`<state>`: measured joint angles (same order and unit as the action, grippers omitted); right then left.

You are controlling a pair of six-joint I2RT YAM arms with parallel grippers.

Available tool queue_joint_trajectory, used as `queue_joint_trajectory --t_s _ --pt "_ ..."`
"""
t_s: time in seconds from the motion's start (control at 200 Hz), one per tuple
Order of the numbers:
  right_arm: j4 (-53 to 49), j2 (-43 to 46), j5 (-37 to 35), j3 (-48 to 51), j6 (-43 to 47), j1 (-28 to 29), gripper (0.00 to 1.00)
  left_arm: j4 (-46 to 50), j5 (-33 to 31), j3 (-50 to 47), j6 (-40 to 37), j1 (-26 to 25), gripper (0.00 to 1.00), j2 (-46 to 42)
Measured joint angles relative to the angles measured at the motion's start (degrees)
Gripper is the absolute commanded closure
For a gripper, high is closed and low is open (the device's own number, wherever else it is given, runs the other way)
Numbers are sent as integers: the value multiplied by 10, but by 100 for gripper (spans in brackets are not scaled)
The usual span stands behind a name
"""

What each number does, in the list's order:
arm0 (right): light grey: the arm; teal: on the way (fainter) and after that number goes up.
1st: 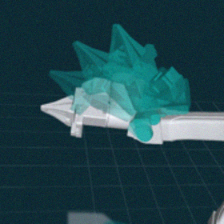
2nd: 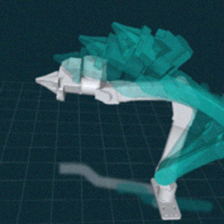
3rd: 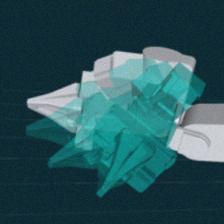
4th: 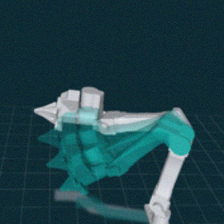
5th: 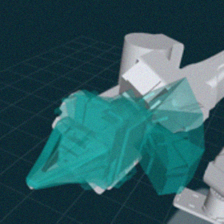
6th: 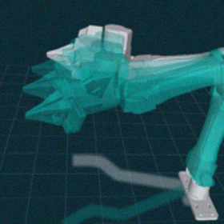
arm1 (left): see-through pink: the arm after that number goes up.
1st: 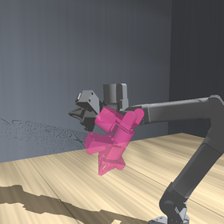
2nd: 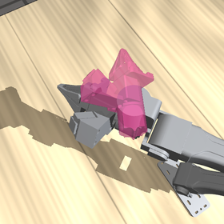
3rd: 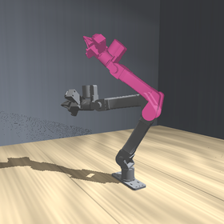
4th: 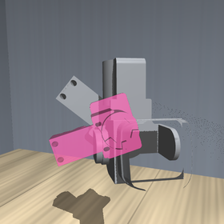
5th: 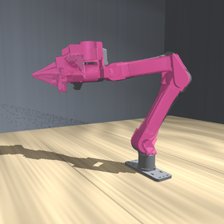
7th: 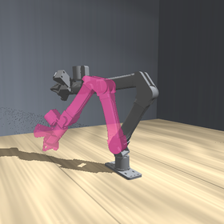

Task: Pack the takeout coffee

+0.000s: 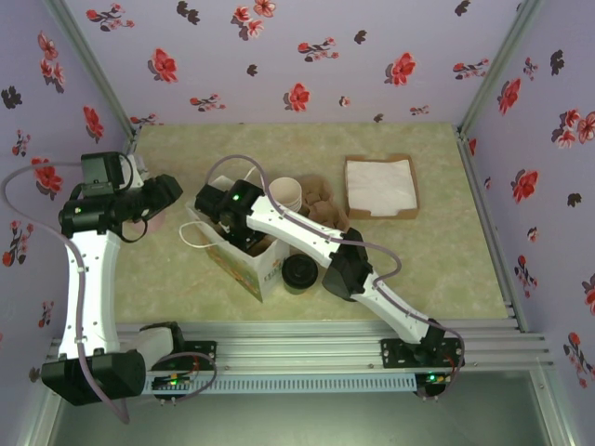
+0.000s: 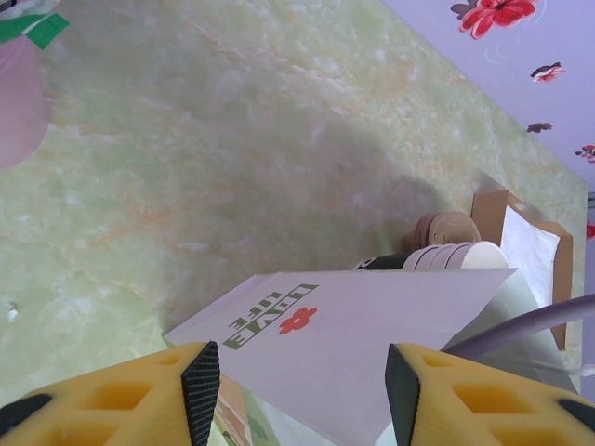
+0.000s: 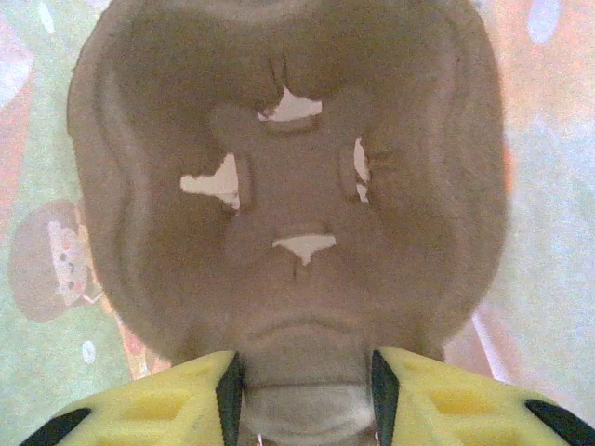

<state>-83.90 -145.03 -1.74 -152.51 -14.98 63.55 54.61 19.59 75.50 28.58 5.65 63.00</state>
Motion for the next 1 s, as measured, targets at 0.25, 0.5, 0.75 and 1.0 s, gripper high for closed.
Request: queue_joint_trajectory --t_s 0.25,0.5,0.75,1.0 --pt "0 0 0 0 0 0 49 2 2 0 0 0 47 -13" --pt "0 0 2 0 0 0 45 9 5 3 0 0 45 -21" --pt "3 3 5 -1 -2 0 35 20 10 25 0 0 36 -35" --pt "18 32 7 -1 -7 -1 24 40 12 53 0 0 18 -66"
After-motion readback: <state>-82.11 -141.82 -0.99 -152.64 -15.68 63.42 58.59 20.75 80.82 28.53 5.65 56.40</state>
